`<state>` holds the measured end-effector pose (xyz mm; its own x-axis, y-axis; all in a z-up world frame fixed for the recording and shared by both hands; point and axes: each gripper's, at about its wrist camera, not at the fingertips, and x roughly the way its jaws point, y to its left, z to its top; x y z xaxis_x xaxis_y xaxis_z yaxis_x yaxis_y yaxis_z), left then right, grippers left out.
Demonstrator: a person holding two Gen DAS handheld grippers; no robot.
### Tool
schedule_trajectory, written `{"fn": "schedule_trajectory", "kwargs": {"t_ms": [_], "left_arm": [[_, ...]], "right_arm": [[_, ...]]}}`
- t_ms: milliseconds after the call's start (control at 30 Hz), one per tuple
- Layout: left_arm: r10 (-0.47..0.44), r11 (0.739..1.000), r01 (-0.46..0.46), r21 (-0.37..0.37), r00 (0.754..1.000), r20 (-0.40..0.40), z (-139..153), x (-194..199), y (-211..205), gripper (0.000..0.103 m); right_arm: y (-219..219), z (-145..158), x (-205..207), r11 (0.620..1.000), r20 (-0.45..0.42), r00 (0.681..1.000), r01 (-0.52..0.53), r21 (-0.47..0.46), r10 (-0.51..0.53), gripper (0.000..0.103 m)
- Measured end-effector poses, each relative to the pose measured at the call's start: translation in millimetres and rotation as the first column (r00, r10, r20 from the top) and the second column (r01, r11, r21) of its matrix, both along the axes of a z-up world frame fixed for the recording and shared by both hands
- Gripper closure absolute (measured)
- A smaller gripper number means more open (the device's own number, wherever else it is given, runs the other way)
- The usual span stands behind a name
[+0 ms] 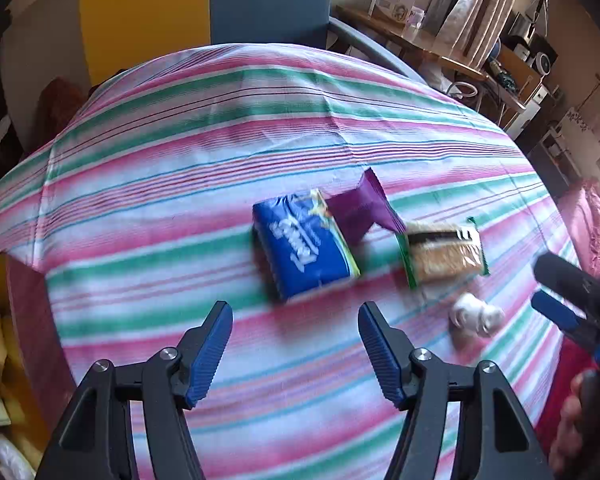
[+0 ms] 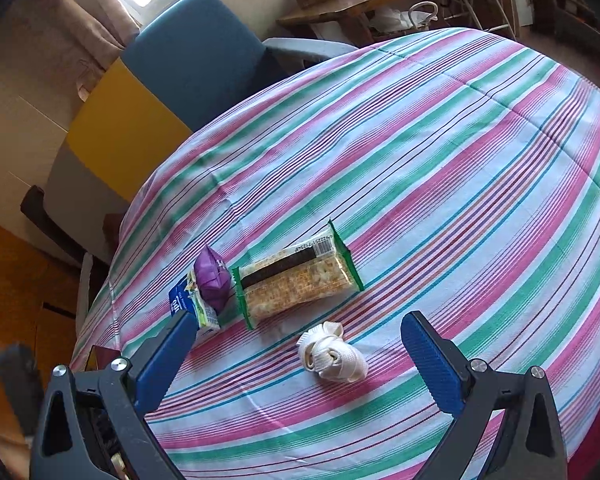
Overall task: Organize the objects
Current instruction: 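Grasp the blue Tempo tissue pack and lift it with the left gripper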
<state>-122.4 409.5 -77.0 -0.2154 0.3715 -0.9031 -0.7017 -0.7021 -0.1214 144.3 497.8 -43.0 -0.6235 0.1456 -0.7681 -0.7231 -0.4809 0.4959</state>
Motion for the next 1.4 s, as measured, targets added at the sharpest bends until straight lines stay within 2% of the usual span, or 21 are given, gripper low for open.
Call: {"fn": "schedule_trajectory", "kwargs": {"t_ms": [167, 300, 333, 367, 433, 567, 767, 867, 900, 1000, 1167, 1300, 1400], "left_arm": [[0.016, 0.999, -0.016, -0.034, 1.000, -0.010, -15.4, -19.8, 32.5, 0.035], [0.044, 0.998, -0.044, -0.040, 0.999, 0.014, -35.9, -38.9, 45.6, 0.035], [0.058, 0.998, -0.057, -0.037, 0.998, 0.025, -39.2, -41.1, 43.1, 0.044], [0.081, 0.997, -0.081, -0.012, 0.997, 0.003, -37.1, -40.1, 34.9, 0.049], [0.090, 0.996, -0.090, -0.003, 0.996, 0.009, -37.1, -35.1, 25.9, 0.050], [0.066, 0.997, -0.066, -0.029, 0.998, -0.024, -37.3, -13.2, 6.4, 0.050], [0.066, 0.997, -0.067, -0.032, 0.998, -0.025, -35.0, 22.7, -24.4, 0.050], [0.055, 0.998, -0.057, -0.037, 0.998, -0.038, -34.9, 47.4, -35.7, 0.050], [0.081, 0.996, -0.082, -0.037, 0.996, -0.043, -35.6, 56.6, -40.0, 0.050], [0.058, 0.997, -0.062, -0.047, 0.995, -0.075, -36.5, 82.6, -50.4, 0.050], [0.008, 1.000, -0.010, -0.019, 0.993, -0.117, -33.4, 120.4, -73.5, 0.050], [-0.037, 0.999, 0.040, 0.015, 0.983, -0.180, -33.5, 144.7, -91.7, 0.050], [-0.066, 0.996, 0.077, 0.044, 0.975, -0.212, -33.5, 151.1, -101.7, 0.050]], "right_arm": [[-0.7, -0.4, -0.9, 1.000, -0.017, 1.000, -0.013, -0.014, 0.013, 0.000], [0.7, -1.5, -1.5, 1.000, -0.023, 1.000, -0.011, -0.023, 0.011, 0.000], [0.6, -1.7, -1.7, 1.000, -0.021, 1.000, -0.012, -0.022, 0.012, 0.000], [0.5, -1.6, -1.7, 1.000, -0.022, 1.000, -0.014, -0.020, 0.014, 0.000], [0.9, 1.4, 0.2, 1.000, -0.034, 0.999, -0.009, -0.008, 0.009, 0.000], [3.4, 2.0, 2.6, 1.000, -0.034, 0.999, 0.006, -0.003, -0.006, 0.003], [6.2, -2.9, 3.5, 1.000, -0.001, 1.000, 0.015, -0.012, -0.015, 0.004], [7.2, -5.7, 1.9, 1.000, 0.023, 0.999, 0.023, -0.009, -0.023, 0.004], [7.7, -6.3, 2.4, 1.000, 0.027, 0.999, 0.026, -0.009, -0.025, 0.004], [9.2, -9.1, 2.1, 0.999, 0.043, 0.999, 0.029, -0.014, -0.028, 0.004], [7.5, -14.1, -2.5, 1.000, 0.089, 0.996, 0.009, -0.004, -0.009, 0.005], [1.8, -12.9, -9.4, 1.000, 0.103, 0.994, -0.021, 0.021, 0.018, 0.005], [-8.6, -9.5, -18.0, 0.996, 0.104, 0.992, -0.077, 0.041, 0.072, 0.011]]}}
